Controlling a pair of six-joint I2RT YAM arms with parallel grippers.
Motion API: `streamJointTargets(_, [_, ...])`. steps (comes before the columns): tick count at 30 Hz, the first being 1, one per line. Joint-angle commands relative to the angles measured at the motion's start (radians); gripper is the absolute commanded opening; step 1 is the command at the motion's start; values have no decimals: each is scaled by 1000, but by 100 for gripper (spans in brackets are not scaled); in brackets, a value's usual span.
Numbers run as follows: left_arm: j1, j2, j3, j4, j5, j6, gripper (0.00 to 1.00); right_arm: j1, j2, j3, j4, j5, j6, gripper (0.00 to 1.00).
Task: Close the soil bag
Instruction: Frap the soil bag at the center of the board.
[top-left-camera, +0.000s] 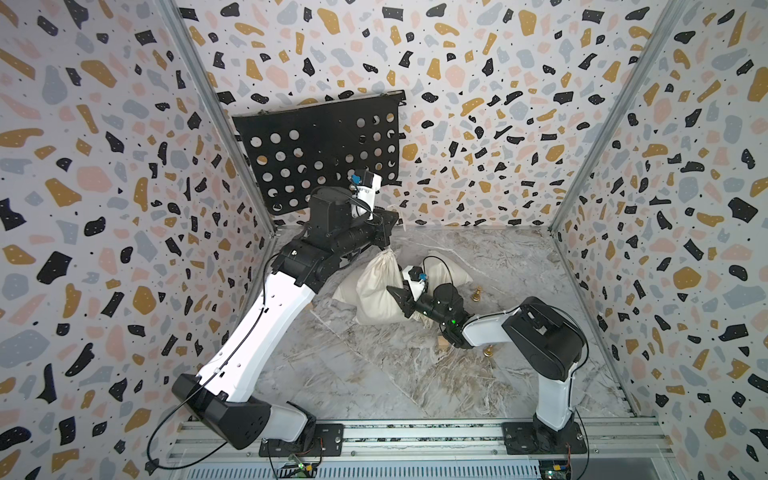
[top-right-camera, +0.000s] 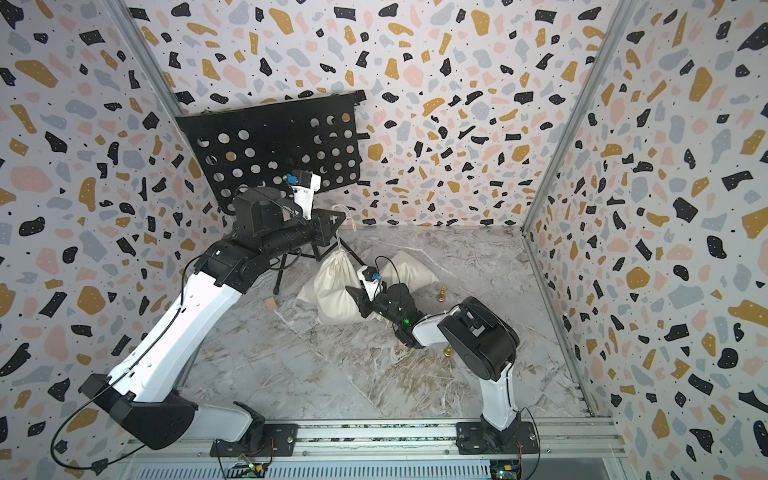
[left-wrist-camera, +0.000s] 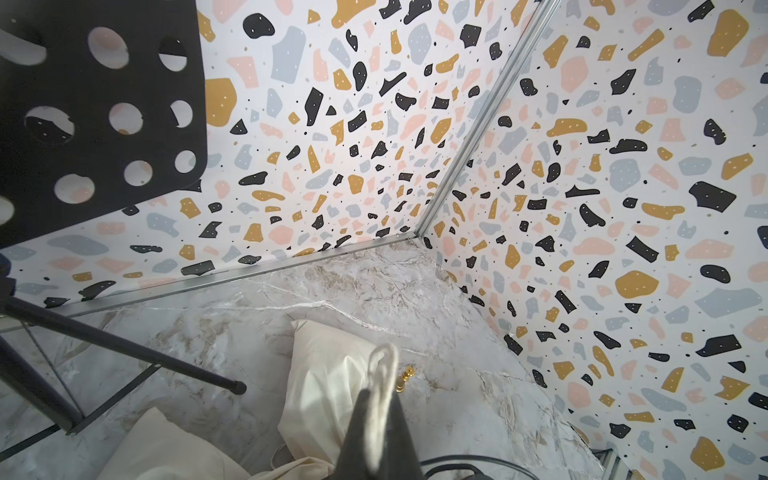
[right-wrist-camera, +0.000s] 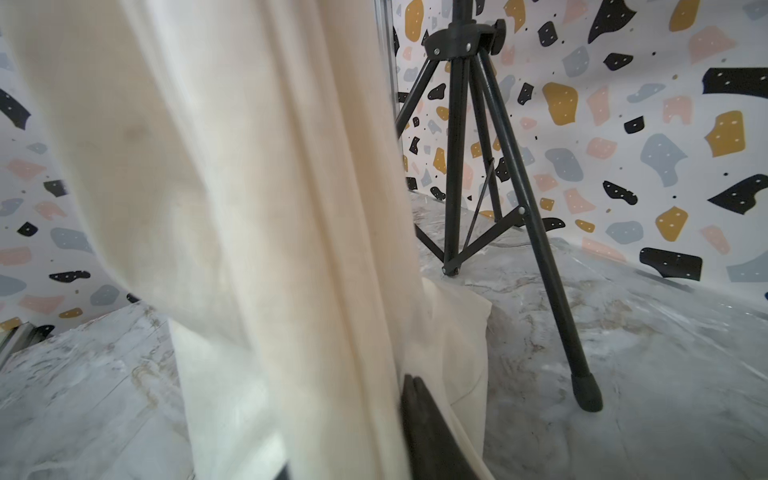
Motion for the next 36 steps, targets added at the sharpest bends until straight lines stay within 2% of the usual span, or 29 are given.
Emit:
streamJointTargets(1, [-4,-126,-8,395,-14,17,0,-6,-45,-78,-230,-6,-14,37])
streamJointTargets(5, [-4,-133,-88,403,-24,15,0,-7,-190,-114,-253,-39,-37,60])
streamJointTargets(8, [-4,-145,-154,438,-9,-8,0,-6,-318,-112,-295,-57,-45,71])
streamJointTargets(13, [-4,-161,-230,482,18,-40,0,-6,-478,-16,-417,-96,-62,81])
streamJointTargets(18, [-4,-151,-277,508,53,-72,0,-6,-522,129,-552,-129,-87,85])
streamJointTargets(23, [-5,-151,-299,538,71,-97,0,-6,-487,237,-610,-94,-82,75])
streamJointTargets(29, [-4,-159,-289,535,87,-94,0,-6,-419,349,-711,-84,-82,44])
streamJointTargets(33, [-4,-164,-261,541,109,-88,0,-6,-359,308,-691,-77,-69,24])
streamJointTargets(36, [-4,-166,-224,558,125,-98,0,-6,-307,200,-603,-49,-34,19])
